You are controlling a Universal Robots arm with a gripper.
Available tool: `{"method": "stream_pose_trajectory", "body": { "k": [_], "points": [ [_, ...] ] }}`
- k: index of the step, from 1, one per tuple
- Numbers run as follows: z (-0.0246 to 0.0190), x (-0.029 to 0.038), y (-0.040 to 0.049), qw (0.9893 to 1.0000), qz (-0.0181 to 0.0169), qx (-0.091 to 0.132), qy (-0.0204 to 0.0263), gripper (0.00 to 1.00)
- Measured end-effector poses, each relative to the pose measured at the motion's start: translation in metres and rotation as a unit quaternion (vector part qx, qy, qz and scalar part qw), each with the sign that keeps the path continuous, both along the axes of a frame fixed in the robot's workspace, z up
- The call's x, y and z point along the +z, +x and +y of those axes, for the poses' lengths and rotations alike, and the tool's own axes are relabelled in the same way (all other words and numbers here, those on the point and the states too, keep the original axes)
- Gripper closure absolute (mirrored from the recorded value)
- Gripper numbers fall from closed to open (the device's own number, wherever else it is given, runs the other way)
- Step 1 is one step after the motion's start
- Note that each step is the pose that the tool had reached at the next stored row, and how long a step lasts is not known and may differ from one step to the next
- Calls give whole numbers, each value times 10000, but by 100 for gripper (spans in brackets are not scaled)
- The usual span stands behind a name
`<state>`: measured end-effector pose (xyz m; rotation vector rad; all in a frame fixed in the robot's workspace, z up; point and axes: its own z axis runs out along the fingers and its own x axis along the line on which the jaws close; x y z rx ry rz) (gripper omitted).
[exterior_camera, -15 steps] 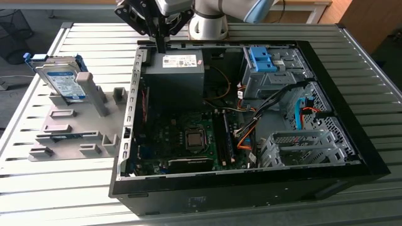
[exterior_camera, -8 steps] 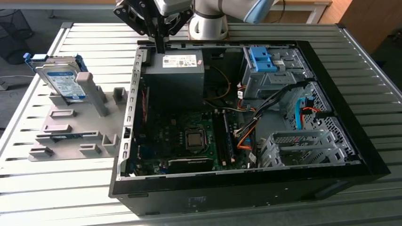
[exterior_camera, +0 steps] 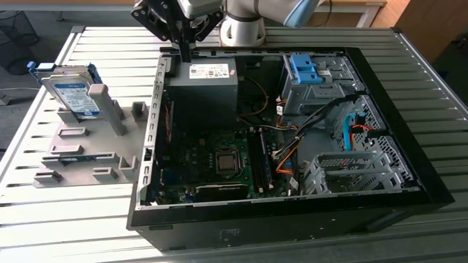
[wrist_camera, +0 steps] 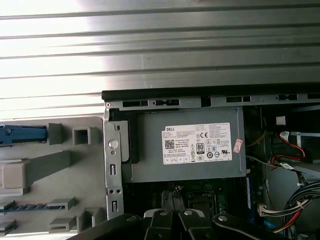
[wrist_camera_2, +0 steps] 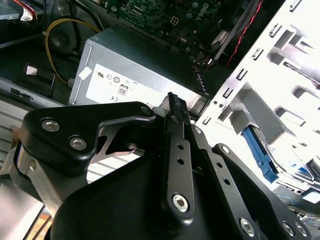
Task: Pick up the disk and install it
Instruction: 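Reach for the disk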
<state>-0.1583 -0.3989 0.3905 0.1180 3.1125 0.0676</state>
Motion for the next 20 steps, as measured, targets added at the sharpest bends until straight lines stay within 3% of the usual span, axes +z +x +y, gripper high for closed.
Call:
{"method": "stream_pose_trajectory", "body": {
  "k": [20],
  "points": [
    [0, -11, -70, 10000, 2, 0, 0, 89]
  ]
}}
